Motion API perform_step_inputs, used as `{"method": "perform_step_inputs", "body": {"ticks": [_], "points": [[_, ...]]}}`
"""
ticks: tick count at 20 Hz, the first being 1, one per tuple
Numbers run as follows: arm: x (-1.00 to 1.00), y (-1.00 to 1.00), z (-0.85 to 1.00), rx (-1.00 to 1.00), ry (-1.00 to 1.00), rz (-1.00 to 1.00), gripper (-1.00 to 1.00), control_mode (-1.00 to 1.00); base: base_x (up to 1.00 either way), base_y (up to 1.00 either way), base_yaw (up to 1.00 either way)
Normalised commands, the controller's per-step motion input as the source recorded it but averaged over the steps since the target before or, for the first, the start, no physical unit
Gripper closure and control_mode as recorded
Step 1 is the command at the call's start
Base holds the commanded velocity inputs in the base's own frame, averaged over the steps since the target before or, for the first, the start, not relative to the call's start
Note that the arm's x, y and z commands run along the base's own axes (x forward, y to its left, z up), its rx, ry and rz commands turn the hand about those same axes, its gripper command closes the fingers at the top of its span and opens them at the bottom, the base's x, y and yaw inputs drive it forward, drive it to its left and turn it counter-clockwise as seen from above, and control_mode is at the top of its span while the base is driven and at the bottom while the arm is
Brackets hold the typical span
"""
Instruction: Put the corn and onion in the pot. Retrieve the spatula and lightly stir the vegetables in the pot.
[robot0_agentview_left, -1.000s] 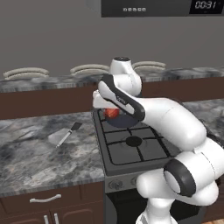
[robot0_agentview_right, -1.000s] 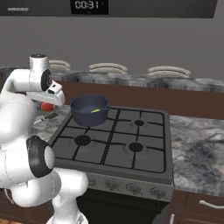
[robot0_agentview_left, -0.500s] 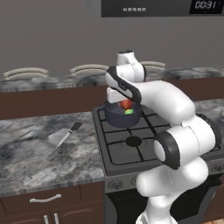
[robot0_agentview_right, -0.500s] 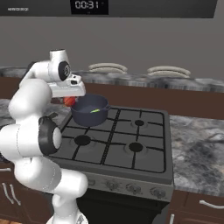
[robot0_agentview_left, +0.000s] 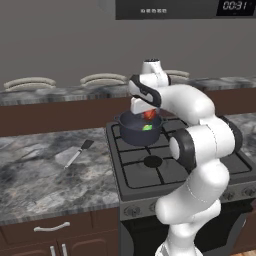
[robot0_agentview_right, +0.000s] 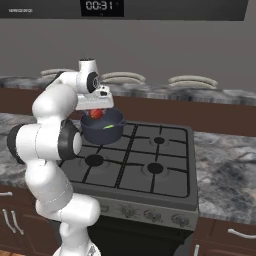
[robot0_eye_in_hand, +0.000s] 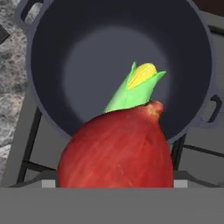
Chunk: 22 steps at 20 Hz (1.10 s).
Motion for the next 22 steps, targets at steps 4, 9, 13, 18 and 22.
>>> {"method": "perform_step_inputs", "body": {"ticks": [4, 9, 13, 18, 22], "points": [[0.90, 0.29, -0.38, 0.00, 0.12, -0.02, 1.00, -1.00, 0.00, 0.00, 0.00], [0.26, 0.01, -0.27, 0.03, 0.16, -0.01, 1.00, -1.00, 0.00, 0.00, 0.00], [0.00, -0.04, -0.36, 0.01, 0.08, 0.00, 1.00, -1.00, 0.00, 0.00, 0.00], [0.00, 0.00, -0.49, 0.00, 0.02, 0.00, 1.00, -1.00, 0.00, 0.00, 0.00], [0.00, 0.00, -0.29, 0.00, -0.06, 0.00, 1.00, -1.00, 0.00, 0.00, 0.00]]}}
